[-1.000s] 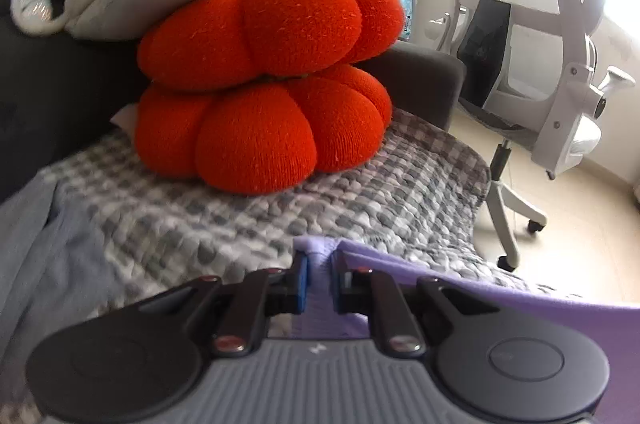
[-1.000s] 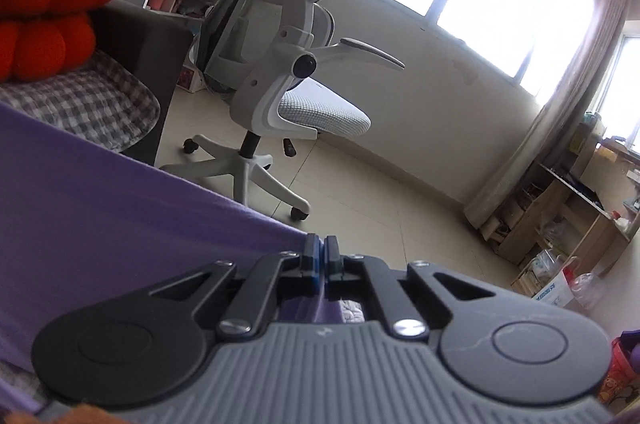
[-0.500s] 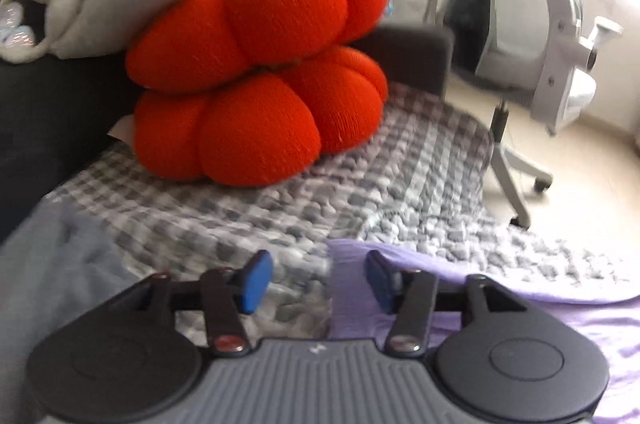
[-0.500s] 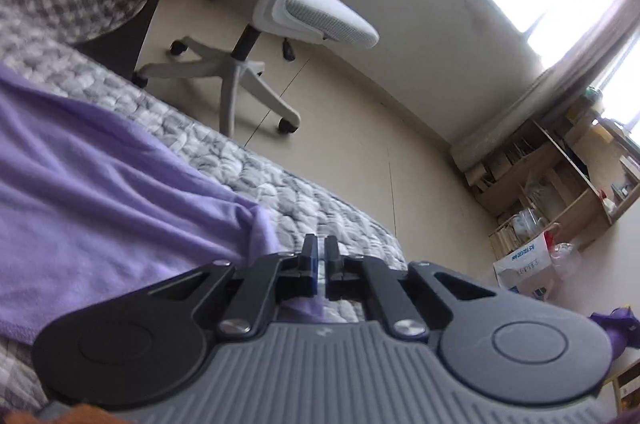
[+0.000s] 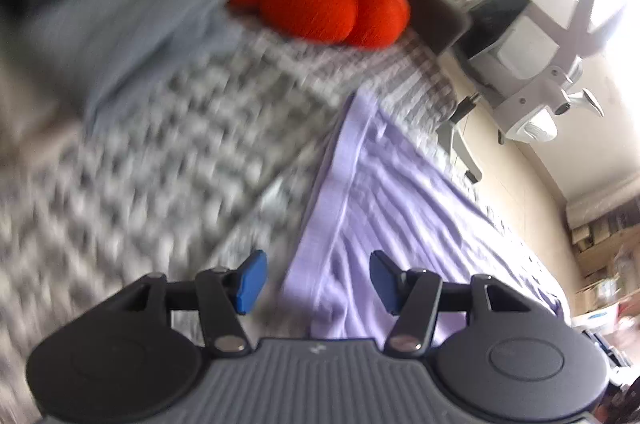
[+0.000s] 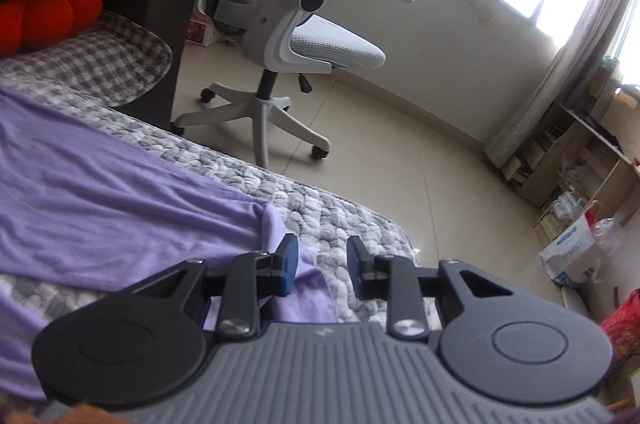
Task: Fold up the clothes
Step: 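Lay the garment down and open the right gripper while the left gripper holds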
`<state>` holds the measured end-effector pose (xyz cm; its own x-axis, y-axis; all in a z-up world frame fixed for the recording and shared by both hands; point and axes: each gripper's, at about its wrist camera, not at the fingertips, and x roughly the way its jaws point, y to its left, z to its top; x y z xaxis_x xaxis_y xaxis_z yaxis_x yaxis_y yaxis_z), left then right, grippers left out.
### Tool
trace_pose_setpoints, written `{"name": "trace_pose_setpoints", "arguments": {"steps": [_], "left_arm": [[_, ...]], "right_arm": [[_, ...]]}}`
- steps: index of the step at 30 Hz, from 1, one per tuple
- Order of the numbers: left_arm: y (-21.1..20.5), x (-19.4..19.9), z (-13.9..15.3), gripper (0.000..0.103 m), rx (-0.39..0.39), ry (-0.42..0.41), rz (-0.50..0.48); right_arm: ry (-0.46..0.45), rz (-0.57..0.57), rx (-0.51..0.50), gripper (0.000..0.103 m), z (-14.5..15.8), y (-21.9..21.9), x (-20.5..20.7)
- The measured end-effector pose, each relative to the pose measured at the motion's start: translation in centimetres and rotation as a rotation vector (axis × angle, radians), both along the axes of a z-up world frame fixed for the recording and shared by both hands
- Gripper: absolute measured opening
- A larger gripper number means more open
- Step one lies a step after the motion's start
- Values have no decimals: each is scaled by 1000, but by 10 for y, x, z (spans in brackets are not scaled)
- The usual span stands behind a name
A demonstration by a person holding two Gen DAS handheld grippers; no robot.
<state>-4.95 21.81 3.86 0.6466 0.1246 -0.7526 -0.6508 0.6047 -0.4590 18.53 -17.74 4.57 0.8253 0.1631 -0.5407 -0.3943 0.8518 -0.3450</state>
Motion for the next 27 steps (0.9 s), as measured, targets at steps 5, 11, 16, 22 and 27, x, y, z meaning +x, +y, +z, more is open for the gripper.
{"name": "trace_pose_setpoints", "arguments": {"steps": [5,11,16,22,27], "left_arm": [[-12,4,-16,58,-23,24,4],[-13,13,-24,18,56,50,79],[14,-16,-8,5,83,-12,186],[47,-33,-12,5,51,-7,236],[60,-32,-9,5,62,-22,265]], "right_arm": [[41,8,43,29,4,-14,-8],[116,-6,86,29,4,-32,-8],[172,-11,122,29,3,-57,-9],[213,15,117,29,-1,-73,-13],[218,34,135,29,0,-73,-15]]}}
